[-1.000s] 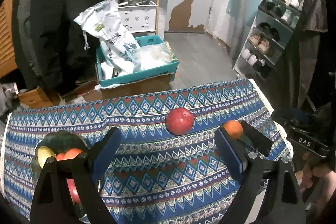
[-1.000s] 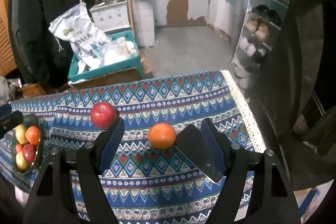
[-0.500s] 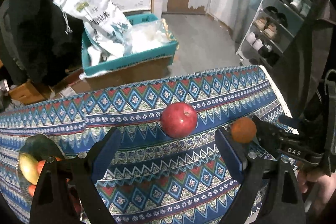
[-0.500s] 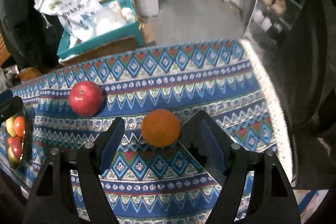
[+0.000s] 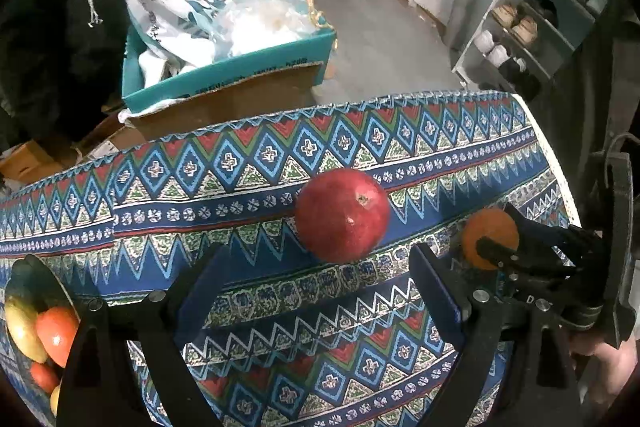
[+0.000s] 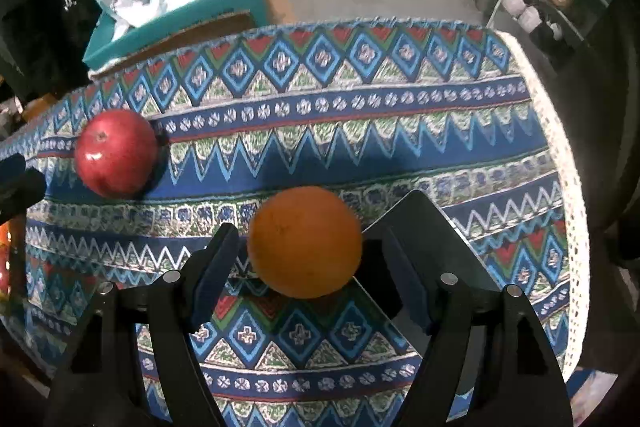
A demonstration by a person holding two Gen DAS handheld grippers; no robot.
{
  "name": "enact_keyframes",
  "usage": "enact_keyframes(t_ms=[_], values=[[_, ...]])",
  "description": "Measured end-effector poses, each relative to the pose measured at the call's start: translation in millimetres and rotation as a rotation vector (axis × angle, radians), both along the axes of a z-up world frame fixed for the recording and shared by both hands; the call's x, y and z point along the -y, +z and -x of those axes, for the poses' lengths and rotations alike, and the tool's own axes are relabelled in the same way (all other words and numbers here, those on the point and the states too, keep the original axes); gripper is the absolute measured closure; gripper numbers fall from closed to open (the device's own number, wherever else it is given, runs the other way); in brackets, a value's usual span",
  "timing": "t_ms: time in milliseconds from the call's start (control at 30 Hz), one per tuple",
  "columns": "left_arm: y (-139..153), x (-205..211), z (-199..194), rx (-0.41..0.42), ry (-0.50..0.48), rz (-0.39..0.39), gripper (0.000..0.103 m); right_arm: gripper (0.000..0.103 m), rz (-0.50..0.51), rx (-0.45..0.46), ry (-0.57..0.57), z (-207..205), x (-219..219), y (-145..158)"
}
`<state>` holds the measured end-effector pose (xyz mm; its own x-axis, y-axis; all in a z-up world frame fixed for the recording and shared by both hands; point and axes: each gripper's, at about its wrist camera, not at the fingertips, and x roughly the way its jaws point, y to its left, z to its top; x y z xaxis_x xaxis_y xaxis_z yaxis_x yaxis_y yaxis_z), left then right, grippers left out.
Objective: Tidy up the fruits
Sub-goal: 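Lower the right gripper onto the small orange while the left approaches the red apple, then grasp the small orange with the right gripper while the left grasps the red apple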
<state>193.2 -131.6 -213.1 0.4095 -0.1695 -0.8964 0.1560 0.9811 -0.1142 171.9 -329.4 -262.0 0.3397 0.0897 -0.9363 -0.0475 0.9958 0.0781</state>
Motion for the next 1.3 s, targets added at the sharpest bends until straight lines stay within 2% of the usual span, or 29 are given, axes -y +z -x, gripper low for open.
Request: enact_keyframes(t_ms=[167,267,333,1000,1167,1300], values=[[-9.8,3.7,-5.0,-0.017,-0.01,0.001,0.011,0.028,0.001,-0.029,0.003,-4.2,-4.3,-13.4],[-14.3,6.4,-7.7,-0.026,-0.017,0.003,0.011,0.035,0.009,-0.04,0.002,-5.3,-8.2,-21.0],[-16.8,8.3,-9.3,-0.028,-0.022,0.005,0.011,0.036,0.004,-0.033,-0.005,-5.2,-8.1,-22.5],[-60.3,32.1,-41.1,-0.073,-0.032,-0.014,0.011,0.038,-0.051,0.037,-0.076,-11.9,11.0,-8.1],[-69.9,31.4,-49.1,-0.104,-0.017,0.009,0.028,0.038,-0.059,0.047,-0.08,-11.9,11.7,-4.5],[-71.3,31.8,-48.3,-0.097,-0.021,0.02,0.028,0.038,-0.05,0.051,-0.073,-12.0,9.6,-2.1]])
